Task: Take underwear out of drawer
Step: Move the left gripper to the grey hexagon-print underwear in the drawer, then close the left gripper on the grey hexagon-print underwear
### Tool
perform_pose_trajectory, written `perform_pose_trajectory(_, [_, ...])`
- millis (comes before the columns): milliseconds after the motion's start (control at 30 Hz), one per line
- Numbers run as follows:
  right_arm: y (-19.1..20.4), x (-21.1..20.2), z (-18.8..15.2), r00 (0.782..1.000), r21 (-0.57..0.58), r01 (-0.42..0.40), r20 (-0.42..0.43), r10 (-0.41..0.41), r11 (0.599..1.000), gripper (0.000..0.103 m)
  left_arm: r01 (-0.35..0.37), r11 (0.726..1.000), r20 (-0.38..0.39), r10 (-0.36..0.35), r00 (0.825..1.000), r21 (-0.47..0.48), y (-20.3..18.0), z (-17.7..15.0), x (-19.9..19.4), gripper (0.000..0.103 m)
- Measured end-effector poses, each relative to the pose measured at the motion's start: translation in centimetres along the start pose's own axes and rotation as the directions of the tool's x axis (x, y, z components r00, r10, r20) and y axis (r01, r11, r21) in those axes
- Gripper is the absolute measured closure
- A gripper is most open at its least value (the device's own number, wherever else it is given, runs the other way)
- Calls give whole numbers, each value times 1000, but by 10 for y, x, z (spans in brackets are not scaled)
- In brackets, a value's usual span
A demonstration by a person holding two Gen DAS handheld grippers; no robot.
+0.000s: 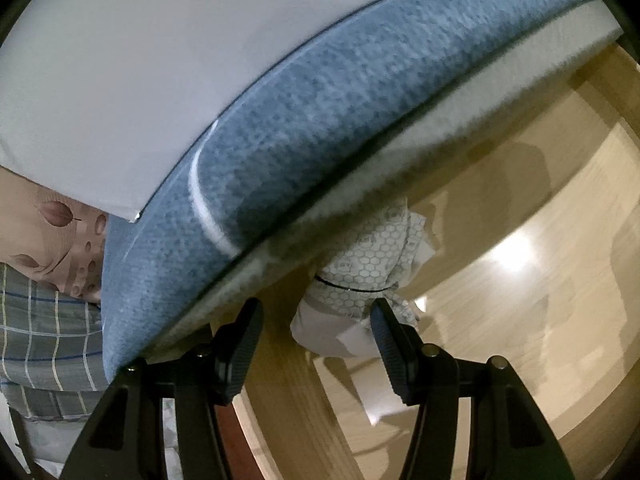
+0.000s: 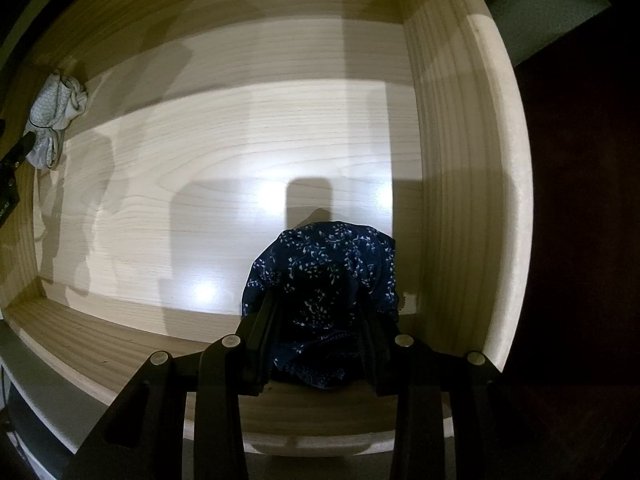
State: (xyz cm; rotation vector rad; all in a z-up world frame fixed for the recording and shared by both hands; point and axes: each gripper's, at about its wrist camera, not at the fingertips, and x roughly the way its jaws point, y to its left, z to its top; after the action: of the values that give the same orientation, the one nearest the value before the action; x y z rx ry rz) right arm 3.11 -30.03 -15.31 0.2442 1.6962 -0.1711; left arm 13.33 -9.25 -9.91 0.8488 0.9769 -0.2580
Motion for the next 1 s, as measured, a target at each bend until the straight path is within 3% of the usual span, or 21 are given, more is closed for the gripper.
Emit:
perform_pose_trajectory(100, [0, 0, 1, 1000, 0, 0, 0, 0, 1000, 72, -18, 999, -16, 19, 1000, 47, -9, -2, 4, 46])
perform_pose_trajectory(200, [0, 0, 0, 1000, 1, -1, 0, 1, 1000, 72, -95, 985, -11, 97, 995, 142, -27, -7, 6, 46])
perform_pose_trajectory(433, [5, -3, 1, 1000, 4, -3, 0, 3, 1000, 72, -131, 970, 5, 132, 991, 206, -46, 0, 7, 46])
perform_pose_trajectory(700, [5, -3, 1, 1000, 5, -3, -1, 3, 1000, 71, -124, 965, 7, 126, 992, 231, -64, 3, 4, 46])
perform_pose_trajectory(1000, [5, -3, 1, 1000, 6, -3, -2, 3, 1000, 71, -65, 953, 11, 64, 998, 296, -68, -4, -2, 46])
